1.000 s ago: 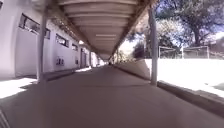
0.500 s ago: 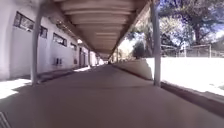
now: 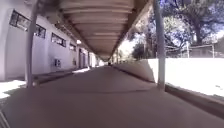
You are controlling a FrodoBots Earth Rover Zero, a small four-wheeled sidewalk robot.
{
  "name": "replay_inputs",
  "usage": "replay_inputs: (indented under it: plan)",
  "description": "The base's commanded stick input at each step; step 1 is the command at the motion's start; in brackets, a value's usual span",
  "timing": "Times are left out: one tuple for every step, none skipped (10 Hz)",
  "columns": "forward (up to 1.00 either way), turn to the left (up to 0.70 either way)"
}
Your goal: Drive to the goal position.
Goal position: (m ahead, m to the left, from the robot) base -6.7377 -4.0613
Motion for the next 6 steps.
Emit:
replay_inputs:
  plan:
    - [0.50, 0.00]
    - [0.50, 0.00]
    - [0.50, 0.00]
    - [0.50, 0.22]
    - [0.50, 0.45]
    - [0.50, 0.50]
